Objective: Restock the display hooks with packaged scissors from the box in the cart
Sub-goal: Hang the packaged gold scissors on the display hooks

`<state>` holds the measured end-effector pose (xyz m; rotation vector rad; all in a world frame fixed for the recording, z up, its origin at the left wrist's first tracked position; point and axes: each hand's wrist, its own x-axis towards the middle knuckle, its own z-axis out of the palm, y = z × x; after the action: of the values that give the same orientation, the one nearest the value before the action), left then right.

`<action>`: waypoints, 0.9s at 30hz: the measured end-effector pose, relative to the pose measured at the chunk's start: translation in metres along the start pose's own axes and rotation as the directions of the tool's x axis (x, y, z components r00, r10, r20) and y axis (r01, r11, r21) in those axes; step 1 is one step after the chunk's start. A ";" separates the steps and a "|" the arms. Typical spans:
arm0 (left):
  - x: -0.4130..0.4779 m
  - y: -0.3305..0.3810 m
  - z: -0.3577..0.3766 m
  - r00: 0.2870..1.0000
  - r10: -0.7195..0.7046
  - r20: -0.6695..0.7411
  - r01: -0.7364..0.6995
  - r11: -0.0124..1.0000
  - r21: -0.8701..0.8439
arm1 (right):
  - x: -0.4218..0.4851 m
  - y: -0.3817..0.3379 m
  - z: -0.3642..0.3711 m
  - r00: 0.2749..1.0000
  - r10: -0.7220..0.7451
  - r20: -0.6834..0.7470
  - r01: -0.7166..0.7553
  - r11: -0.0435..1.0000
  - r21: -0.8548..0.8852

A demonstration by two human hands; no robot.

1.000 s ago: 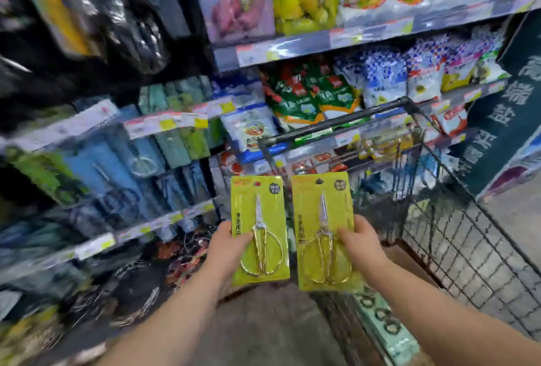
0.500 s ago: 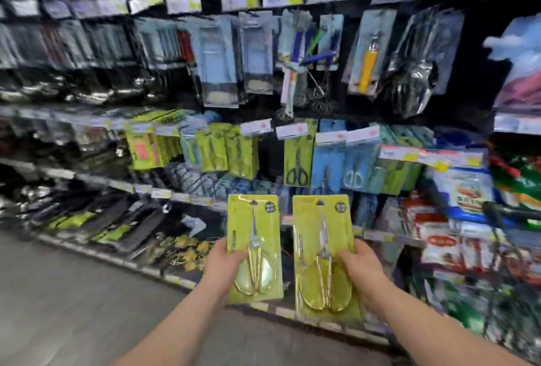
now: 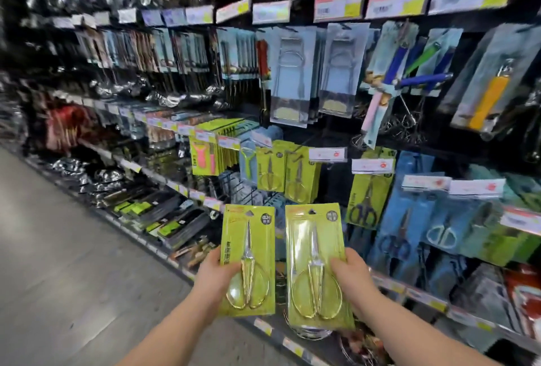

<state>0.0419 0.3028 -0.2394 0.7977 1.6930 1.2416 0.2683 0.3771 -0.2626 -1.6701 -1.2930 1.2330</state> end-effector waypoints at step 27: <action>0.214 0.058 0.042 0.993 -0.113 -0.023 0.114 0.992 0.054 | 0.211 -0.073 0.072 0.998 0.027 0.050 -0.025 0.999 -0.039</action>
<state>-0.0094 0.5225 -0.2470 0.7130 1.7702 1.1329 0.1887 0.5972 -0.2763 -1.6977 -1.3366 1.2807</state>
